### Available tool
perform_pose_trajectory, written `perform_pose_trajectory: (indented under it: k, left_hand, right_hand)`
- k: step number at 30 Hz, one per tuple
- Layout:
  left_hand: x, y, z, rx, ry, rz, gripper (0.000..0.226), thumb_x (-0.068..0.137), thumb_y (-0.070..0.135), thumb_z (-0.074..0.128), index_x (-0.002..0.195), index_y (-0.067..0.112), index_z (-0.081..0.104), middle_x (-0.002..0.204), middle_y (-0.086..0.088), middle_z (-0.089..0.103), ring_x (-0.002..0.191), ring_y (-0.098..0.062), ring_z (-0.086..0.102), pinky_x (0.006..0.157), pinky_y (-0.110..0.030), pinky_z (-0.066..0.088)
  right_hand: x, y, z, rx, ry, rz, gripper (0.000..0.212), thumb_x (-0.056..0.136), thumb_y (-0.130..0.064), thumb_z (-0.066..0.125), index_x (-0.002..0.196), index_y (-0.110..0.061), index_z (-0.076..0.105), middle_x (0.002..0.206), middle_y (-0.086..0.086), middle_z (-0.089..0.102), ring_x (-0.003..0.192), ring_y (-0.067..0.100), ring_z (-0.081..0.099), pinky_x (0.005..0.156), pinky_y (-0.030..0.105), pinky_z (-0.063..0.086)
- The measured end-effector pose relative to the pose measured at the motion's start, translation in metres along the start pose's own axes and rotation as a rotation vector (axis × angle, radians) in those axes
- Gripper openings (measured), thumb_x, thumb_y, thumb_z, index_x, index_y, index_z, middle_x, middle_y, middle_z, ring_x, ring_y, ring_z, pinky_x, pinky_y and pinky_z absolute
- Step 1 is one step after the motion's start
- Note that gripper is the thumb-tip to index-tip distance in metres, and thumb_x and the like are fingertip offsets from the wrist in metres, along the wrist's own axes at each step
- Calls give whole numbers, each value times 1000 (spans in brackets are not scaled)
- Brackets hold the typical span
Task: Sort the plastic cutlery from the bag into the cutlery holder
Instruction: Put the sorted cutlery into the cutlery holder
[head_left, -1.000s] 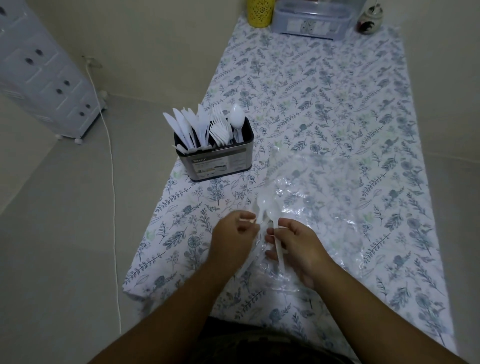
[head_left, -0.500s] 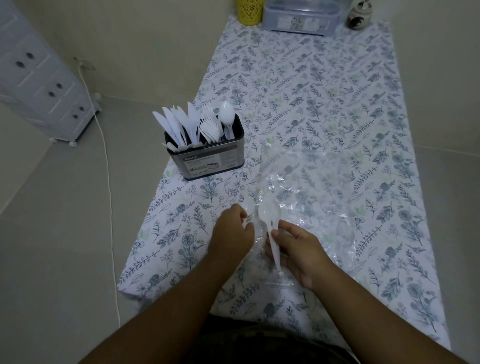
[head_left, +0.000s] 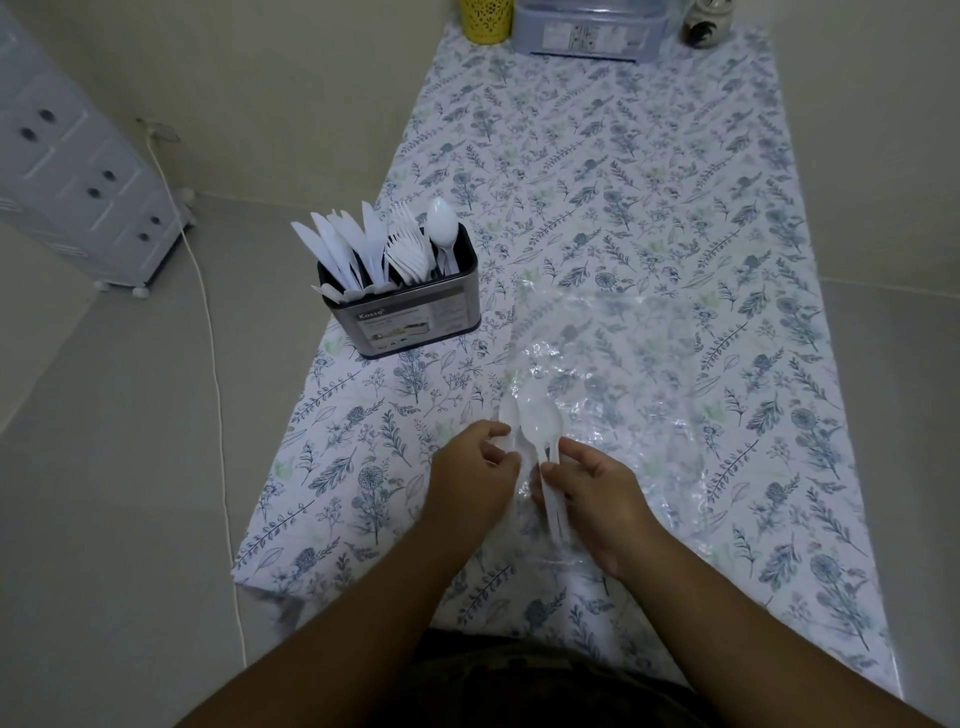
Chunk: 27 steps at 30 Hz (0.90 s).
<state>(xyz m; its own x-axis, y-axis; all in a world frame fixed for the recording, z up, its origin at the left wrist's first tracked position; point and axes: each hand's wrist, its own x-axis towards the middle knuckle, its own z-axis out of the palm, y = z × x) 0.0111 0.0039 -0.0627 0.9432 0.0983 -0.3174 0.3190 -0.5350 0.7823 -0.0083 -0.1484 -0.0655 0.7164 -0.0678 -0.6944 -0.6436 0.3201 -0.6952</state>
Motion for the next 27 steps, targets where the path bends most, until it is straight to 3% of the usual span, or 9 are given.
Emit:
perform_pose_trajectory:
  k: [4,9,12,16,19,22,27]
  left_hand:
    - [-12,4,10,-122,-3,15,34,90,20,71,124,26,68,79,8,70,69,5,65,62,-5,49]
    - [-8,5,9,-152,-12,39,24,93,18,68,115,21,75,105,8,75,88,5,68,82,-13,55]
    - [-8,3,9,-167,-11,22,21,91,19,69,110,22,77,97,10,76,86,2,71,81,-22,59]
    - [-4,0,5,-94,-85,62,19,92,14,66,105,20,78,87,14,73,79,7,68,69,-6,51]
    - [5,0,4,53,-101,132,22,89,8,62,101,17,77,94,7,72,80,5,64,68,-1,45]
    - [19,-5,8,201,-23,195,18,86,6,65,102,14,68,99,1,64,88,-8,59,74,-10,43]
    - [38,-6,13,281,-40,178,21,85,8,69,105,13,61,92,0,61,84,-15,59,71,-27,50]
  right_hand:
    - [-3,0,6,-100,-46,-86,28,95,-3,66,116,-20,75,106,9,80,99,28,77,90,47,60]
    - [-3,2,5,-51,-121,-40,28,100,-8,61,125,-16,71,113,9,78,106,26,75,93,45,58]
    - [-4,2,4,3,-128,-9,28,100,-6,60,124,-14,70,113,13,78,106,28,74,94,42,58]
    - [-3,2,-1,34,-84,19,30,93,1,67,121,-10,69,107,19,78,105,35,74,97,47,57]
    - [-6,3,-4,40,-40,21,26,92,2,69,115,-10,71,103,20,78,102,37,74,90,44,61]
    - [-7,6,-6,48,2,18,26,91,1,70,116,-8,70,103,22,77,93,34,74,84,42,63]
    - [-7,5,-17,19,18,-11,28,92,-4,70,120,-8,72,102,23,77,89,32,74,91,56,59]
